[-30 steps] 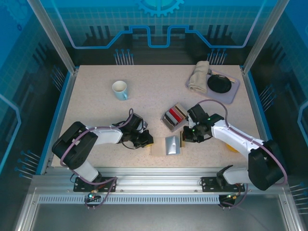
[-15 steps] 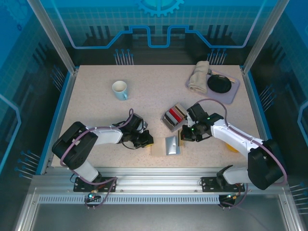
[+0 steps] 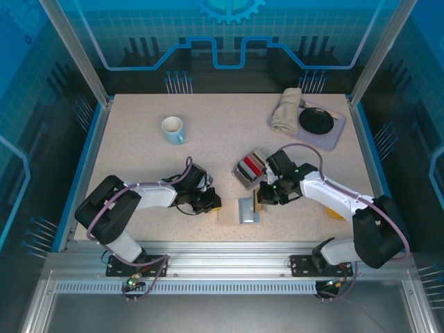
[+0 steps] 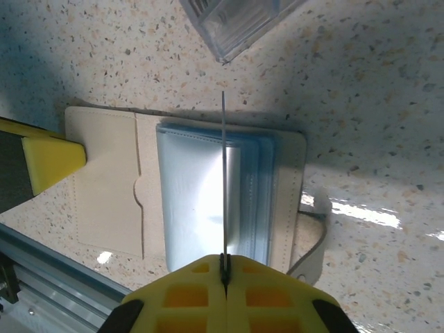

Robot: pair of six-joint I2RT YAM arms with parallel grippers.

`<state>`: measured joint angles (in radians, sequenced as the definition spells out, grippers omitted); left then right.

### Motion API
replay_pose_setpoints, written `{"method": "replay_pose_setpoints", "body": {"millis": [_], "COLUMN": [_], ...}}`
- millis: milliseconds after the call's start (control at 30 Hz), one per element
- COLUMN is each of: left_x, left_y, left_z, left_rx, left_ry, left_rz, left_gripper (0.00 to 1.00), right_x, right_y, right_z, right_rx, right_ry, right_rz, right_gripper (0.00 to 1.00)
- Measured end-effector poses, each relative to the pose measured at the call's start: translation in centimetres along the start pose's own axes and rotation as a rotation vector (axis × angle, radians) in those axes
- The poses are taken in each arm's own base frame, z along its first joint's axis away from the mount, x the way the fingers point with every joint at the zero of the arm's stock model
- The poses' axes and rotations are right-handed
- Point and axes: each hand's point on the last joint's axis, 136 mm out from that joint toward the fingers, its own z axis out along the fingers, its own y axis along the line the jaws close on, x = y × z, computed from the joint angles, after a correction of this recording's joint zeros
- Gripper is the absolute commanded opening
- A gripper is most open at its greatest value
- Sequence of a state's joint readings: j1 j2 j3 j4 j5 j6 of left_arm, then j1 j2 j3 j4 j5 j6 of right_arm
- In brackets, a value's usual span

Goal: Put the credit cards into the card holder

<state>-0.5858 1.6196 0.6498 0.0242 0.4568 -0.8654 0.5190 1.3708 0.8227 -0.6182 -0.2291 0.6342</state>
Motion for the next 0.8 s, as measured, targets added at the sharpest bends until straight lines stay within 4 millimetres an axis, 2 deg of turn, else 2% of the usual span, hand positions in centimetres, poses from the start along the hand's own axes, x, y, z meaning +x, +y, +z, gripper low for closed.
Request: {"method": "replay_pose_setpoints", "body": {"millis": [400, 800], "left_x": [0.0, 0.0], "left_y": [0.0, 0.0], "left_z": [0.0, 0.0], "left_rx": [-0.003, -0.004], "left_ry": [-0.003, -0.004], "left_rz": [0.002, 0.002], "left_gripper": [0.1, 0.1], "right_x": [-0.3, 0.0], "right_y": [-0.3, -0.7], "right_z": [-0.7, 0.4], "right_rx": [0.024, 0.034], "right_ry": [-0.035, 0.006], "right_rz": [-0.004, 0.009], "right_gripper": [0.0, 0.0]}}
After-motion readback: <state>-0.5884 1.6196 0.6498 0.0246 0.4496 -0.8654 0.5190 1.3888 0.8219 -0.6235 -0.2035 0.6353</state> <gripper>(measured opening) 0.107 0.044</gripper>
